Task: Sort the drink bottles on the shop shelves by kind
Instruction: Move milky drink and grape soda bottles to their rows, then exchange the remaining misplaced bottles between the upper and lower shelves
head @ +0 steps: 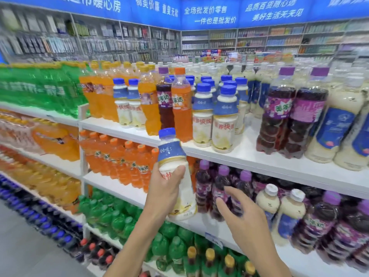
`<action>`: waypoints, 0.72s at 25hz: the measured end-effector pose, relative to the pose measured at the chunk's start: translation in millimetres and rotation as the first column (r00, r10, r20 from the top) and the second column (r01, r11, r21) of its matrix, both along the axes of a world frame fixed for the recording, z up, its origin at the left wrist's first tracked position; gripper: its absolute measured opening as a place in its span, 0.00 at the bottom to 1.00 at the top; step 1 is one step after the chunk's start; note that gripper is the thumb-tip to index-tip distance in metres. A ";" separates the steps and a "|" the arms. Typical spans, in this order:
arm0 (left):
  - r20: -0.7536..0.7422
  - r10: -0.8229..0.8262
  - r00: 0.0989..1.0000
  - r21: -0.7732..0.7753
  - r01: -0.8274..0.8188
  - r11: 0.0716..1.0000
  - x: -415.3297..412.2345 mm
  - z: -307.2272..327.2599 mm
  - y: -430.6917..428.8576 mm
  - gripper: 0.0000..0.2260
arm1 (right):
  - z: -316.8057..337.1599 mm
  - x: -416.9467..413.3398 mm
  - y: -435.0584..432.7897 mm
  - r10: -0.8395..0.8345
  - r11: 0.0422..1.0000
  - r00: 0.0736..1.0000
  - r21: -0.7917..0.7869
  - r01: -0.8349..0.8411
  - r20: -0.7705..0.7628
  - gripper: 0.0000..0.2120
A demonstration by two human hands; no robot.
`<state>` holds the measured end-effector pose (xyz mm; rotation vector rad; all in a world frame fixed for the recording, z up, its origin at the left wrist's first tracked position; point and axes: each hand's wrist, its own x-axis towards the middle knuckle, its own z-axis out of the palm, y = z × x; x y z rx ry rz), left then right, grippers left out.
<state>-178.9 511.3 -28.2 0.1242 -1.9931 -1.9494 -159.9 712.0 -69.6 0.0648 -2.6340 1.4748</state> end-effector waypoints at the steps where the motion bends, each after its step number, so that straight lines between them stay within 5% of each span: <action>1: -0.001 -0.018 1.000 -0.004 0.018 1.000 -2.0 -1.7 -16.4 0.11 | 1.2 -2.9 -15.0 -0.003 1.000 1.000 -0.001 0.003 -0.010 0.21; 14: 0.020 -0.138 0.990 0.112 0.135 0.984 -41.6 1.4 -125.1 0.12 | 43.0 -51.0 -127.8 -0.114 0.989 0.984 -0.113 0.099 -0.136 0.20; 18: -0.011 -0.142 0.990 0.099 0.142 0.985 -60.3 13.2 -126.6 0.10 | 85.9 -86.7 -137.2 -0.096 0.994 0.949 -0.086 0.073 -0.299 0.20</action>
